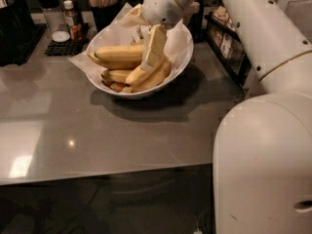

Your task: Pick banana from white bowl

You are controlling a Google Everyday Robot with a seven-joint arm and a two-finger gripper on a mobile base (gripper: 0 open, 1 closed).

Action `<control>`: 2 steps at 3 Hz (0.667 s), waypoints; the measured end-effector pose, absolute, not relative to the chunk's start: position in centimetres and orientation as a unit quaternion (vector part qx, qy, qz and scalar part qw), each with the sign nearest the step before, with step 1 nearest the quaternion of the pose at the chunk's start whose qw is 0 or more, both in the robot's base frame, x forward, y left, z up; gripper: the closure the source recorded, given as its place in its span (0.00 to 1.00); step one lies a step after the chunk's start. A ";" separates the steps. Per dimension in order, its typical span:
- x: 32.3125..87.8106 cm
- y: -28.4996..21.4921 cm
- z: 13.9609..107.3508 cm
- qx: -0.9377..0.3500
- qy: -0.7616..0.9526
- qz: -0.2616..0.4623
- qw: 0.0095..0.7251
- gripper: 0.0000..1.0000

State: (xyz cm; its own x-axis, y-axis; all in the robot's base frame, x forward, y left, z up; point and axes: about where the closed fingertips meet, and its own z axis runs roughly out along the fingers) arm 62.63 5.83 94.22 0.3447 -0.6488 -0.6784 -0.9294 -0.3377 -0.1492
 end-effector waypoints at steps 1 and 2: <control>63.2 6.5 94.2 -0.771 0.510 0.259 0.278 0.18; 63.7 7.1 94.1 -0.768 0.511 0.258 0.286 0.42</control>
Offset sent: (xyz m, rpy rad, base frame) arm 0.0054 0.0065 -0.0006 0.0129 -0.0104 -0.0109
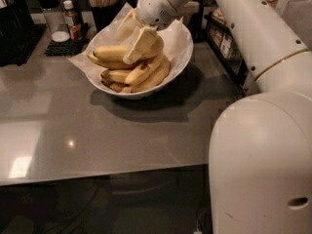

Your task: Pick banana from white bowl

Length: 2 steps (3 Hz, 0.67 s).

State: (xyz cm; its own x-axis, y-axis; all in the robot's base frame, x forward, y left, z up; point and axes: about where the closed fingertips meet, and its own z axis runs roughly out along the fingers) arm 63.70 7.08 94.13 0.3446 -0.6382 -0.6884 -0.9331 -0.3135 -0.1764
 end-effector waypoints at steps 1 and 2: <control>63.7 7.1 94.1 -0.768 0.511 0.258 0.286 0.64; 63.7 7.1 94.1 -0.768 0.511 0.258 0.286 0.88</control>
Offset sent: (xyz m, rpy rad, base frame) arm 0.0000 0.0000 0.0000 0.0000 0.0000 0.0000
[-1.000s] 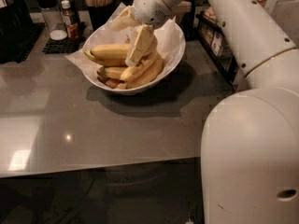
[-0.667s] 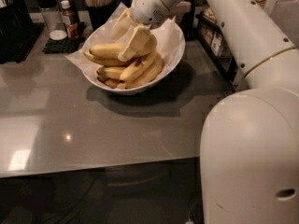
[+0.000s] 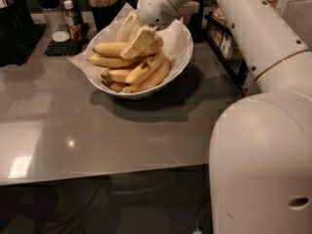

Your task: Pick banana from white bowl

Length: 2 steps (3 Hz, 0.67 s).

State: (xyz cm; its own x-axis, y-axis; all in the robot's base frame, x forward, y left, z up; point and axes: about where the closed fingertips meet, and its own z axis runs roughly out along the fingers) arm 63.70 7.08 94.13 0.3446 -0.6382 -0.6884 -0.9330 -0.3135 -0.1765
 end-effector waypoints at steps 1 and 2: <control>64.0 7.4 94.6 -0.768 0.508 0.253 0.297 1.00; 63.4 6.6 97.6 -0.772 0.474 0.252 0.341 1.00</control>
Offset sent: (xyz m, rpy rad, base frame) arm -0.0209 -0.0291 0.0884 0.2148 -0.1965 0.0996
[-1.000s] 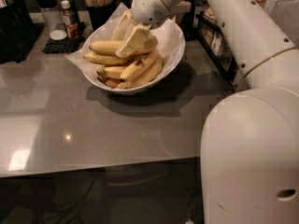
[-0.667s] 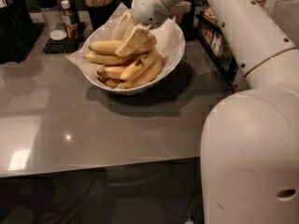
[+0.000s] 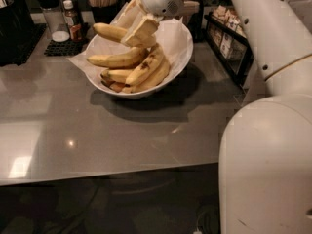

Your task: Pick banana from white bowl

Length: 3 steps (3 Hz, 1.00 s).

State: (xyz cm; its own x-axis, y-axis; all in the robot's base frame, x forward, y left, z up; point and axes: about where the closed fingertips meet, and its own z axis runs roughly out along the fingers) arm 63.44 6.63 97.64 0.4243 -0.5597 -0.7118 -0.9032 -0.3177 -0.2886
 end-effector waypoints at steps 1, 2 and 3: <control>61.5 5.3 102.1 -0.771 0.418 0.258 0.406 1.00; 58.5 3.1 105.5 -0.753 0.393 0.262 0.459 1.00; 55.7 2.1 105.8 -0.720 0.370 0.281 0.515 1.00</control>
Offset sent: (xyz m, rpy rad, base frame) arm -0.1075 -0.0676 0.0850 0.3507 -0.1481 0.0482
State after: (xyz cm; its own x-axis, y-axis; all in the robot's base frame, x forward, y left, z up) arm 55.66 2.08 105.79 0.5676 -0.2440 -0.7863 -0.8230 -0.1945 -0.5338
